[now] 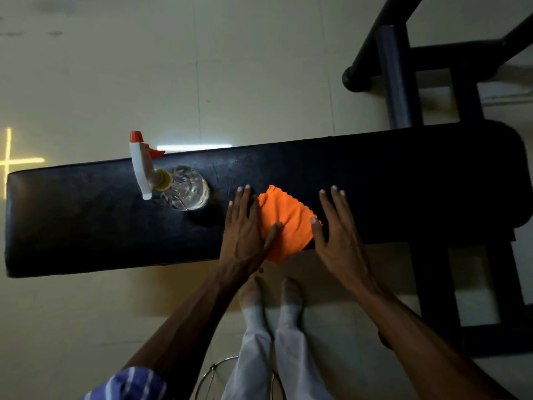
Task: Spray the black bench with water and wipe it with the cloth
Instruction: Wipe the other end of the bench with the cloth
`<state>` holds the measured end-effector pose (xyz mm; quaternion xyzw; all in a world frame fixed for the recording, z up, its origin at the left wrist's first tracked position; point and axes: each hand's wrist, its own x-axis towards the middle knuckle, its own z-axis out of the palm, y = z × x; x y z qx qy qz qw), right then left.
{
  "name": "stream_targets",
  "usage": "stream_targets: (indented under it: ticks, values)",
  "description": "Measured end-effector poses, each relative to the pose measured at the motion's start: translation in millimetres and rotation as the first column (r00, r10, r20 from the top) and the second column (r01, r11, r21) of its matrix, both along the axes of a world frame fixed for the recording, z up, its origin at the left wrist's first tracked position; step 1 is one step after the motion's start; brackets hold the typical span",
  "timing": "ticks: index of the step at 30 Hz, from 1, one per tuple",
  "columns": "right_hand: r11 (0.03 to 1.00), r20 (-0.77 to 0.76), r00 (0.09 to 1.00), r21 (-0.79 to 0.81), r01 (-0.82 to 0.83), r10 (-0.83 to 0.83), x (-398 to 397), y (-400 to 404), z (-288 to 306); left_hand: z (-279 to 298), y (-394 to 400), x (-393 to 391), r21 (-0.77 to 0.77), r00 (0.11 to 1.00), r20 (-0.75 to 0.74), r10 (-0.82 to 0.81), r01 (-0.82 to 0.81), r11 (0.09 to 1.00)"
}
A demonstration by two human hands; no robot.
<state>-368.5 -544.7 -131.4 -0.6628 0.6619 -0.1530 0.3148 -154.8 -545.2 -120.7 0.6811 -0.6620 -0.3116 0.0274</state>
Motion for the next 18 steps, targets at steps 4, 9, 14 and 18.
stream_targets:
  ticks: [4, 9, 14, 18]
  values:
    - [0.999, 0.035, 0.999, 0.03, 0.022, -0.023, -3, 1, 9, 7, -2, -24, -0.021, 0.999, 0.007, 0.048, -0.048, 0.999]
    - [0.995, 0.117, 0.989, 0.066, 0.078, -0.085, 9, -2, 35, 20, 10, -18, 0.064, 0.957, -0.172, 0.234, -0.226, 0.972]
    - [0.986, 0.249, 0.96, 0.137, 0.094, -0.126, 45, -8, 61, 48, 37, 20, 0.208, 0.805, -0.385, 0.451, -0.4, 0.892]
    - [0.979, 0.328, 0.935, 0.189, 0.077, -0.136, 83, -15, 74, 62, 59, 68, 0.217, 0.747, -0.412, 0.521, -0.476, 0.853]
